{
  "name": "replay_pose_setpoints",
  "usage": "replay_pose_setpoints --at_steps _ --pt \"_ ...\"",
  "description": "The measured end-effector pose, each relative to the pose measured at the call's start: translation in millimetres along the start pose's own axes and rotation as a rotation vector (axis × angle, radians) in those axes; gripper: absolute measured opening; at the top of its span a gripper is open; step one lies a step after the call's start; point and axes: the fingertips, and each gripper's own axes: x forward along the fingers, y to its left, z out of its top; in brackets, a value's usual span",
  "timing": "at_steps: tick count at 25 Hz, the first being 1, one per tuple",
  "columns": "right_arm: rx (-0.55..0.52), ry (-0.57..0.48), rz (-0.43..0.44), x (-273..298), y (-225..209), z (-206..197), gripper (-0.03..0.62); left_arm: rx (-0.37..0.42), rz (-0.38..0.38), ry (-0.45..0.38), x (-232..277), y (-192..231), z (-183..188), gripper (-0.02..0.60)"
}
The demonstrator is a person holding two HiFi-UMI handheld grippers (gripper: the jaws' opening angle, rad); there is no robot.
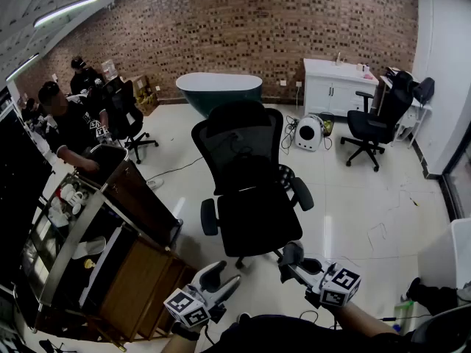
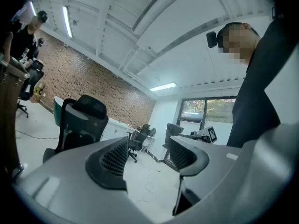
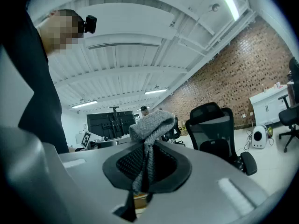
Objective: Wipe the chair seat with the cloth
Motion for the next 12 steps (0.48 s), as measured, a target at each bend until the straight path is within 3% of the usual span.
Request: replay_pose_setpoints --at_steps 12 --pt "-0.001 0.034 0.037 10.4 -42.8 -21.6 0.029 0.021 0.034 0.004 30.6 22.1 -16.5 0.299"
